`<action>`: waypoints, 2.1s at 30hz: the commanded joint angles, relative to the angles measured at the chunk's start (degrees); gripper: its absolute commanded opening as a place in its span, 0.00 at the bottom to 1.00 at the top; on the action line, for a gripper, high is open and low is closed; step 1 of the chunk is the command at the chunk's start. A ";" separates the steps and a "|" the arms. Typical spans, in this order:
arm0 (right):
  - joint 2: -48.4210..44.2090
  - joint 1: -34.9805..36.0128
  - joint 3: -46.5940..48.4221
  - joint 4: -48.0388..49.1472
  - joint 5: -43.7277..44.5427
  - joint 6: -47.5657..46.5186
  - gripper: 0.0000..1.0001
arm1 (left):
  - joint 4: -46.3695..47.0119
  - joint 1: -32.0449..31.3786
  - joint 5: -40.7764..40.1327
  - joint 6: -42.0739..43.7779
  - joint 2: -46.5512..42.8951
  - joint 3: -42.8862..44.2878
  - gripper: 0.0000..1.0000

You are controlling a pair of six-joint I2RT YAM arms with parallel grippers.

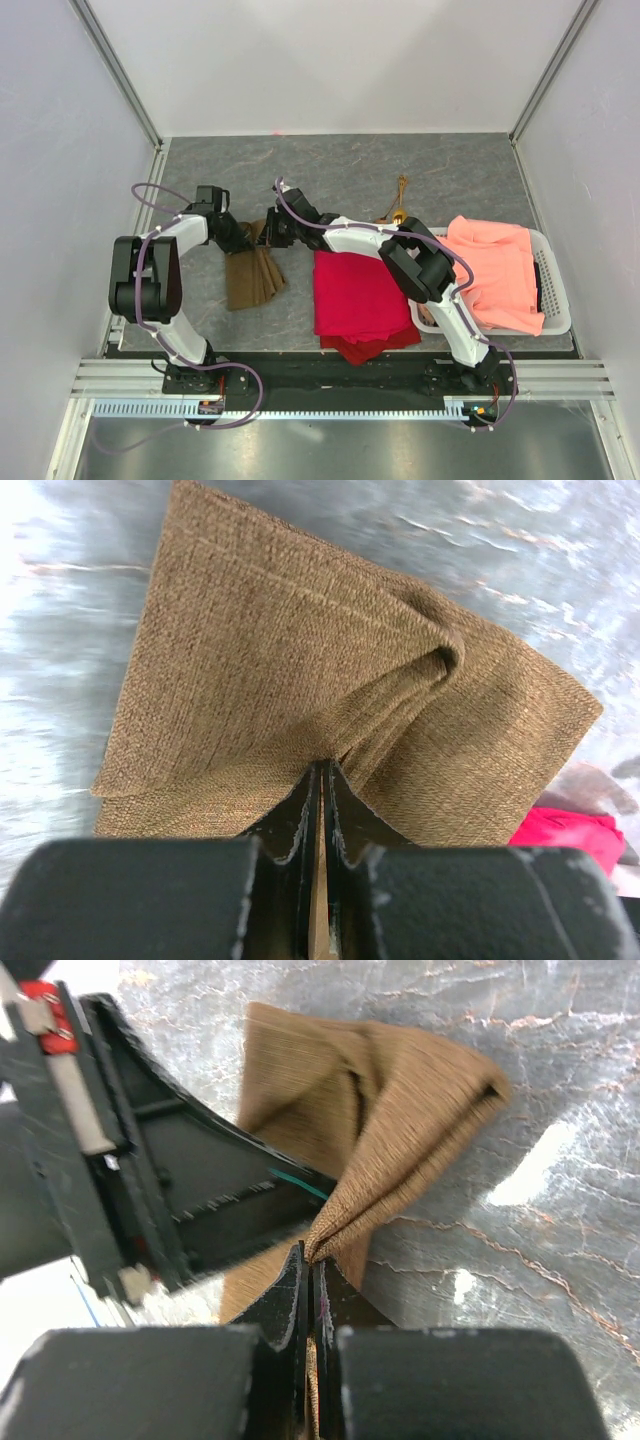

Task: Fold the napkin into a case and place the utensils inside
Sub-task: Fold the 2/3-rectangle-folded napkin at the center of the board.

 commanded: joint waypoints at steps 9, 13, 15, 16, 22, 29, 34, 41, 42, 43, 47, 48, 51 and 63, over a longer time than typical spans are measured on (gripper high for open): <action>-1.45 0.39 3.81 -0.46 2.30 0.10 0.00 | -0.89 0.02 2.51 -0.32 -7.87 -1.92 0.09; -1.71 0.47 3.99 -1.25 2.92 -0.51 0.00 | -3.70 3.18 0.93 1.17 -10.61 -2.01 0.09; -1.62 0.47 4.51 -1.95 3.18 -0.95 0.00 | -4.32 3.45 -1.96 1.88 -11.57 -2.53 0.09; -1.62 0.47 4.78 -2.56 3.35 -0.95 0.00 | -4.41 3.54 -3.45 1.97 -11.75 -3.23 0.09; -1.71 0.47 5.04 -4.06 3.44 -1.57 0.00 | -1.07 3.45 -2.07 0.12 -10.27 -6.83 0.08; -0.92 0.74 5.66 -3.54 3.10 -0.08 0.00 | 2.53 2.67 1.36 -1.72 -4.90 -8.51 0.08; 1.98 1.09 7.85 -3.27 0.81 2.12 0.00 | 4.47 0.11 1.54 -2.95 -3.85 -9.74 0.08; 6.28 1.18 8.99 0.59 -1.30 6.95 0.00 | 4.30 -0.06 3.03 -2.08 -4.72 -9.83 0.08; 6.81 1.18 9.35 0.60 -1.65 7.31 0.00 | 3.77 -0.06 2.95 -1.81 -4.72 -9.31 0.08; 7.16 1.18 9.78 0.68 -1.74 7.31 0.00 | 3.42 0.02 2.51 -1.38 -4.98 -9.13 0.08; 8.22 1.18 9.35 1.21 -1.74 7.40 0.00 | 1.40 0.02 2.07 -0.85 -6.56 -8.43 0.08; 8.31 1.18 9.26 1.21 -1.74 7.48 0.00 | 0.96 0.11 2.07 -0.84 -7.09 -8.16 0.08; 7.96 1.18 8.65 1.21 -1.48 7.13 0.00 | -4.29 0.55 -0.03 -1.37 -9.20 -6.32 0.08; 6.73 1.35 9.96 -1.77 -0.78 3.71 0.00 | -5.55 1.43 -12.53 -6.56 -13.27 -8.69 0.08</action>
